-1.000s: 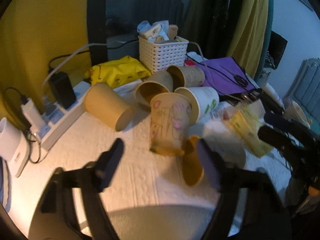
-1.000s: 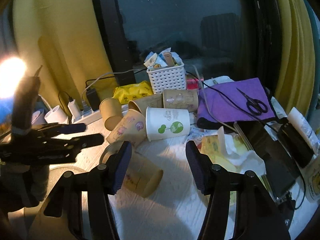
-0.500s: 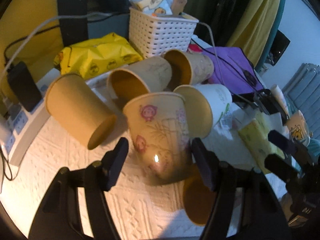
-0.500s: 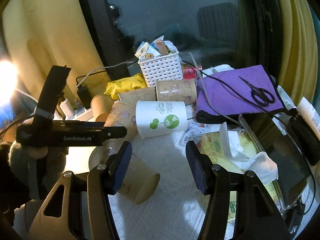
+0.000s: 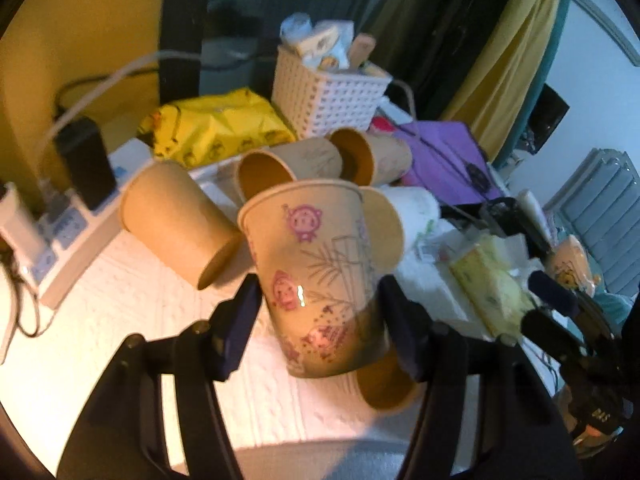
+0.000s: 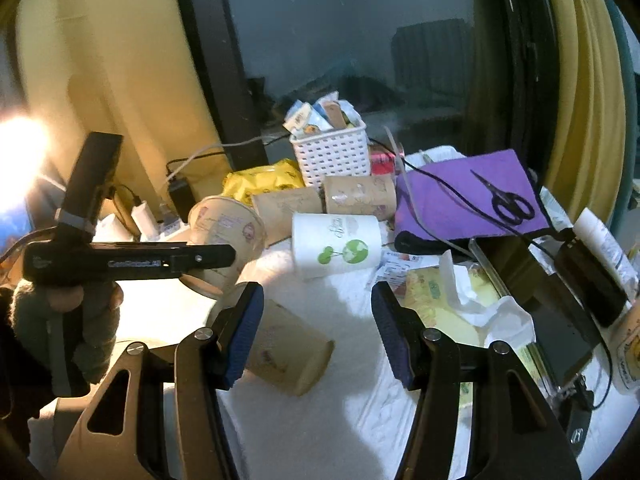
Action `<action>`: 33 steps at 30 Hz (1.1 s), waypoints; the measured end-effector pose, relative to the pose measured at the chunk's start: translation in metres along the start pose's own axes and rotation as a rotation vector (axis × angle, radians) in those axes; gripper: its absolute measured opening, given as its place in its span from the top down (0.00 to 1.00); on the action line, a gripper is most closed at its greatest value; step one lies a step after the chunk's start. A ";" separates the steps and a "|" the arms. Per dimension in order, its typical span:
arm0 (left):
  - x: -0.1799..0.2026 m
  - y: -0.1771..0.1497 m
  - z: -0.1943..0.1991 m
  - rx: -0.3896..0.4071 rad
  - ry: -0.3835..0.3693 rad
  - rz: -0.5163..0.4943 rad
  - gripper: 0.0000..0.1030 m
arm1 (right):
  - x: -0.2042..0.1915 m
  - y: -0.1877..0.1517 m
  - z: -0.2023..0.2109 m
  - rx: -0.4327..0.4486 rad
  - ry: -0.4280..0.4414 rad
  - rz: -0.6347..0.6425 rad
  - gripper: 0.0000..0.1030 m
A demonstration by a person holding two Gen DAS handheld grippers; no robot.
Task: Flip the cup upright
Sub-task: 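Lift the cup with the right tool and rotate it mouth-up over the mat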
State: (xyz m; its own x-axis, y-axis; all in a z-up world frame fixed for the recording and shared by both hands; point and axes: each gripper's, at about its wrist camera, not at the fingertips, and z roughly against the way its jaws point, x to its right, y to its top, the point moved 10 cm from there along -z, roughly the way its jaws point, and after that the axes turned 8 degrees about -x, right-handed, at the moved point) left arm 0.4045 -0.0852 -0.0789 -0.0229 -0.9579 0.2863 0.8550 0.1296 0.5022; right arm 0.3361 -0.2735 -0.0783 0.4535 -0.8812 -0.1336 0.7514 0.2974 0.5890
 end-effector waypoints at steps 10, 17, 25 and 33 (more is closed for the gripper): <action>0.014 -0.047 0.078 0.133 -0.003 -0.081 0.40 | -0.044 -0.013 0.040 0.028 -0.029 0.050 0.42; 0.020 -0.101 0.112 0.189 0.010 -0.158 0.40 | -0.076 -0.035 0.059 0.024 -0.043 0.077 0.42; 0.020 -0.171 0.141 0.256 0.045 -0.230 0.40 | -0.116 -0.069 0.079 -0.001 -0.029 0.119 0.42; 0.018 -0.235 0.169 0.410 0.093 -0.273 0.40 | -0.153 -0.105 0.097 -0.031 0.058 0.140 0.42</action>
State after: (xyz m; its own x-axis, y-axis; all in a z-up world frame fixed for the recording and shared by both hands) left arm 0.1151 -0.0896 -0.0538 -0.1553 -0.9872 0.0356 0.5500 -0.0565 0.8333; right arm 0.1407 -0.2055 -0.0423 0.5808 -0.8081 -0.0984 0.6930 0.4273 0.5807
